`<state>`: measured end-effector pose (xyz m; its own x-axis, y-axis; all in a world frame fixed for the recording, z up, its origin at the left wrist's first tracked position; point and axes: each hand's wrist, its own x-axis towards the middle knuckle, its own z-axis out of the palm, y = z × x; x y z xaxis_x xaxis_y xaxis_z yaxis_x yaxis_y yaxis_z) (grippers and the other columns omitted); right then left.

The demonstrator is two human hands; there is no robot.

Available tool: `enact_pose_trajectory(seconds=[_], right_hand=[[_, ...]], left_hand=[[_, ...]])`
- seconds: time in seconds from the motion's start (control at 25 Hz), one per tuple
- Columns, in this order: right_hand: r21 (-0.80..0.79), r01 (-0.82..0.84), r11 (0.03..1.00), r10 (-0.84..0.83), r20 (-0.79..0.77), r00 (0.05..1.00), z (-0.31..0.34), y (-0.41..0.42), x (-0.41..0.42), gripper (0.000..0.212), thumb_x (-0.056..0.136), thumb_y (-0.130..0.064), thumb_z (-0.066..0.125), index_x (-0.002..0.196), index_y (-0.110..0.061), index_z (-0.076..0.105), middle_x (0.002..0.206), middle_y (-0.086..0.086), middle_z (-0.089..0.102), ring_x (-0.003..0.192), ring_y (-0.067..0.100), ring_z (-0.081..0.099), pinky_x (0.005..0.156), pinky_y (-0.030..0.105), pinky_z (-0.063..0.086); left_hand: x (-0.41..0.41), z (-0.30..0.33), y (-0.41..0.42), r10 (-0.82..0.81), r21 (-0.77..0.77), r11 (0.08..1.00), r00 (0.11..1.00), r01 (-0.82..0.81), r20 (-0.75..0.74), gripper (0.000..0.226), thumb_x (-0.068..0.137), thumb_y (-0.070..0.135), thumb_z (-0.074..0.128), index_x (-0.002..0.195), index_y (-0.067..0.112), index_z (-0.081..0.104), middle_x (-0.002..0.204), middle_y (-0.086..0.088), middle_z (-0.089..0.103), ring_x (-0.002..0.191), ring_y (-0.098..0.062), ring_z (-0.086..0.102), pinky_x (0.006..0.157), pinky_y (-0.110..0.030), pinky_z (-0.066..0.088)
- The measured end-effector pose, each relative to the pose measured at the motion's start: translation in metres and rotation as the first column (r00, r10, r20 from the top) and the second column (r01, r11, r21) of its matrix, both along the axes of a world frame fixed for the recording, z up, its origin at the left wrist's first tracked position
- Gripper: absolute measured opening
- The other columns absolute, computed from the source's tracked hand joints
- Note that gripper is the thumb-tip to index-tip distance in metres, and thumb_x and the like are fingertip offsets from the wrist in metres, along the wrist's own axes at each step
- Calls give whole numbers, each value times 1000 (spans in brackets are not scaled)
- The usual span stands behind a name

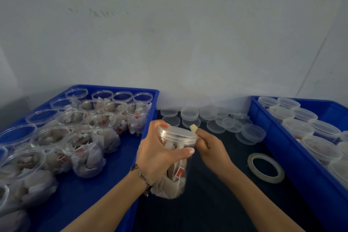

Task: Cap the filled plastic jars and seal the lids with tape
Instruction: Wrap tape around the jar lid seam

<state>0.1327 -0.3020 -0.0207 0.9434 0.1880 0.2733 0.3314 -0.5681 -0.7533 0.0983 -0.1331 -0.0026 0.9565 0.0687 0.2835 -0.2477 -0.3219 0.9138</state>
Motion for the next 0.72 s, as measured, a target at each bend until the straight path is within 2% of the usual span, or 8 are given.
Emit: enact_pose_trajectory(seconds=[0.08,0.2,0.36,0.48,0.52,0.64,0.68,0.72], right_hand=[[-7,19,1000,-19,29,999,-1,-3,4,23,88,-12,38,69,-21,47,65,1,47,59,7,38,57,32,33],[-149,76,986,-62,95,994,3,-6,13,23,83,-20,35,65,-32,40,67,-7,43,58,7,36,56,27,32],[-226,109,968,-72,163,984,1,-3,22,36,75,-1,40,58,-33,35,64,-7,37,58,9,33,55,29,33],[-269,151,951,-103,185,977,-6,2,29,35,74,3,42,57,-26,32,65,-6,41,60,11,38,54,30,35],[-239,149,959,-110,167,980,-9,5,33,33,79,1,42,59,-24,34,65,-5,42,61,12,39,55,31,35],[106,42,993,-43,8,999,-10,10,37,28,96,-19,39,70,-20,49,66,-8,50,58,4,45,59,26,38],[158,21,987,-18,-22,1000,-10,5,36,28,99,-25,38,76,-21,54,70,-9,54,60,0,49,61,22,40],[141,8,990,-3,-39,999,-11,-3,33,27,100,-30,37,82,-26,57,76,-9,57,65,-3,53,63,18,41]], left_hand=[[-2,2,-2,-27,-23,999,1000,27,1,79,31,60,74,100,36,42,94,11,58,83,-7,62,68,-25,55],[-1,4,-4,-33,-44,998,999,34,4,75,36,50,81,98,33,43,95,10,58,84,-7,61,67,-23,53],[3,1,-4,-45,-148,988,999,46,11,66,49,23,91,96,29,45,93,3,57,79,-10,59,60,-15,50],[6,-1,-5,-49,-181,982,999,47,-5,67,42,34,85,95,27,45,92,-1,58,79,-14,61,65,-24,54],[7,-1,-4,-53,-202,978,998,49,-14,70,38,39,83,95,26,46,92,-1,58,78,-14,61,64,-23,54],[13,-4,3,-66,-264,963,997,53,-40,77,34,50,81,97,25,45,94,-1,59,77,-10,62,62,-19,51],[17,-6,6,-54,-231,972,997,38,-61,78,35,50,84,98,26,44,96,1,59,79,-9,62,63,-19,50],[20,-8,8,-30,-147,989,995,17,-90,79,39,50,87,99,26,41,98,4,57,82,-6,61,63,-17,48]])
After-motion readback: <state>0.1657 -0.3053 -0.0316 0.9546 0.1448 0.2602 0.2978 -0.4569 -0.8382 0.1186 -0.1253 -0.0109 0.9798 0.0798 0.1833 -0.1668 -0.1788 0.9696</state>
